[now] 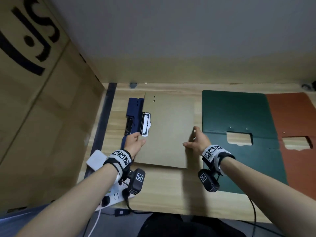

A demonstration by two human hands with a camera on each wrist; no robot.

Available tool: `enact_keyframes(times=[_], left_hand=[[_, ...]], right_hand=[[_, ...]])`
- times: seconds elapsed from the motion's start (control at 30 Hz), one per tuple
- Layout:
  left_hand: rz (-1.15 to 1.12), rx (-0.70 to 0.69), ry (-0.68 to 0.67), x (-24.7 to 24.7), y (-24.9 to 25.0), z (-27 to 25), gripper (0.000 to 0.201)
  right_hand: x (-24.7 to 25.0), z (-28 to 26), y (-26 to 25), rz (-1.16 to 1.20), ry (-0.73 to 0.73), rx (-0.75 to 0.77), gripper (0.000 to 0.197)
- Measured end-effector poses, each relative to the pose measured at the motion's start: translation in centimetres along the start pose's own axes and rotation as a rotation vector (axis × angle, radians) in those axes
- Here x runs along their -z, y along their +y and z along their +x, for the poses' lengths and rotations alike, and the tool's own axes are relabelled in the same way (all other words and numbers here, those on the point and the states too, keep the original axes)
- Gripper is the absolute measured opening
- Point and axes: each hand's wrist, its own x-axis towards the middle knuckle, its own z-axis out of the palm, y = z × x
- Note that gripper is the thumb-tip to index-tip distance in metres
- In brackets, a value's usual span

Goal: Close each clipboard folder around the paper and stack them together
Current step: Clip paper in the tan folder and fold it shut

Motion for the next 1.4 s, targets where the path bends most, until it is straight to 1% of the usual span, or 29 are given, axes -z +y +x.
enact_keyframes(times=[0.13, 0.23, 0.33, 0.4, 0.53, 0.57, 0.67, 0.7, 0.83, 0.97, 1.07, 1.17, 1.23, 1.27, 1.33, 1.4], left_hand=[[0.044, 0.01, 0.08, 2.8, -1.6, 2.0, 0.033], [0.192, -0.006, 0.166, 3.8, -3.8, 4.1, 0.038], [0.201, 0.006, 0.189, 4.1, -3.5, 3.9, 0.04], [0.222, 0.032, 0.189, 4.1, -3.4, 3.8, 0.049], [0.315, 0.07, 0.173, 4.1, -3.6, 4.4, 0.085], [0.338, 0.082, 0.166, 4.1, -3.6, 4.6, 0.088], [0.39, 0.063, 0.147, 3.6, -3.5, 5.0, 0.07], [0.386, 0.063, 0.138, 3.3, -3.5, 5.0, 0.068], [0.426, 0.044, 0.1, 1.0, -3.6, 5.0, 0.077], [0.476, 0.029, 0.069, -1.6, -3.6, 4.5, 0.076], [0.51, 0.026, 0.042, -2.4, -3.4, 4.4, 0.077], [0.523, 0.029, 0.021, -2.6, -2.8, 4.5, 0.087], [0.518, 0.029, 0.016, -2.6, -2.2, 4.6, 0.094], [0.508, 0.026, 0.019, -2.7, -1.8, 4.6, 0.091], [0.464, 0.022, 0.045, -2.8, -0.6, 4.7, 0.076], [0.437, -0.004, 0.127, -3.1, 0.8, 4.8, 0.062]], right_hand=[[-2.7, 1.6, -3.2, -0.088, -0.014, 0.016, 0.098], [-4.1, 2.5, -5.0, -0.158, -0.018, 0.026, 0.098], [-5.1, 3.0, -5.8, -0.246, -0.011, 0.019, 0.089], [-5.6, 3.1, -5.9, -0.305, -0.018, 0.003, 0.082], [-6.2, 3.5, -5.5, -0.297, -0.002, -0.001, 0.085], [-6.3, 3.6, -5.3, -0.292, -0.002, 0.001, 0.087], [-5.9, 3.6, -4.6, -0.274, -0.01, 0.001, 0.09], [-5.6, 3.5, -4.2, -0.267, -0.013, -0.003, 0.09], [-4.0, 2.7, -1.9, -0.254, -0.005, -0.041, 0.092], [-2.2, 2.0, 0.6, -0.237, 0.006, -0.069, 0.095], [-1.4, 1.8, 1.4, -0.261, 0.013, -0.072, 0.094], [-1.1, 1.8, 1.6, -0.229, -0.002, -0.063, 0.093], [-0.7, 1.5, 1.7, -0.173, -0.016, -0.063, 0.086], [-0.3, 1.4, 1.8, -0.135, -0.017, -0.066, 0.08], [0.9, 0.8, 2.4, -0.079, 0.014, -0.055, 0.071], [2.6, 0.3, 3.4, -0.096, 0.083, -0.034, 0.058]])
